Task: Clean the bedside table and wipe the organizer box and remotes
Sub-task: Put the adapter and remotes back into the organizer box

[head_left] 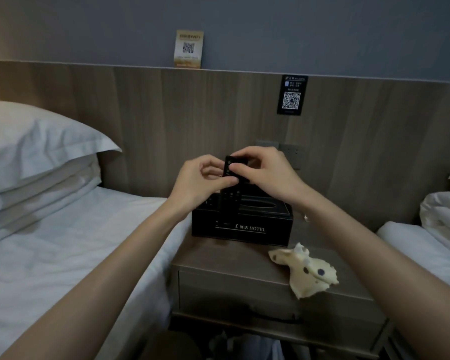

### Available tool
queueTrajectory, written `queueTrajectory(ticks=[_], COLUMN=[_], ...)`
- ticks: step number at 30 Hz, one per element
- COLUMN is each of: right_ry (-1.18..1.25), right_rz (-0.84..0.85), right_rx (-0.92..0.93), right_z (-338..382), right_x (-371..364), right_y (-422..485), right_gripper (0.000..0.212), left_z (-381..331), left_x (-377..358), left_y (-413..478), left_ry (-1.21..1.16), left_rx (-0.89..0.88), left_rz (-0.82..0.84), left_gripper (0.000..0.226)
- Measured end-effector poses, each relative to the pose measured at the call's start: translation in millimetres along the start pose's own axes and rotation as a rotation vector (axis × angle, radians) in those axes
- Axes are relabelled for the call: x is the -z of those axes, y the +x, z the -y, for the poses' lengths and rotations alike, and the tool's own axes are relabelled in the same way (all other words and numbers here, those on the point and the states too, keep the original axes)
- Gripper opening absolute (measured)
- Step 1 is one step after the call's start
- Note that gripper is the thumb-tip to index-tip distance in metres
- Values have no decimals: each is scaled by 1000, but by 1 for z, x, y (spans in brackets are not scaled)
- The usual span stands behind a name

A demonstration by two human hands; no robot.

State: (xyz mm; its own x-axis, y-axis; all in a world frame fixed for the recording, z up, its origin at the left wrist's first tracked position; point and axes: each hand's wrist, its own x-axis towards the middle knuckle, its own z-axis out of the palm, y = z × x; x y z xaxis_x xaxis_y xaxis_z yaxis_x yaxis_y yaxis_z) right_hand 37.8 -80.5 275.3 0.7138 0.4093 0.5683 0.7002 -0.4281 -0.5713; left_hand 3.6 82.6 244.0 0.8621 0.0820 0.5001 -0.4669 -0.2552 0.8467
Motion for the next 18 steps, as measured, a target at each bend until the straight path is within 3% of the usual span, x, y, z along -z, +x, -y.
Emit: queueTrajectory(ticks=[3,8,18], right_ry=[86,125,166], right_rz=[-48,-135,-41], right_rx=[15,-8,-141], right_z=[-3,-17,-66], right_x=[-9,-31,-94], right_y=[22,58,100], right_gripper=[15,19,29], left_z=[15,70,139], left_x=[11,32,37], left_y=[9,3,-3], left_ry=[71,397,645], left_rx=[-19,32,28], left_rz=[-93,-147,91], left_gripper=[18,17,41])
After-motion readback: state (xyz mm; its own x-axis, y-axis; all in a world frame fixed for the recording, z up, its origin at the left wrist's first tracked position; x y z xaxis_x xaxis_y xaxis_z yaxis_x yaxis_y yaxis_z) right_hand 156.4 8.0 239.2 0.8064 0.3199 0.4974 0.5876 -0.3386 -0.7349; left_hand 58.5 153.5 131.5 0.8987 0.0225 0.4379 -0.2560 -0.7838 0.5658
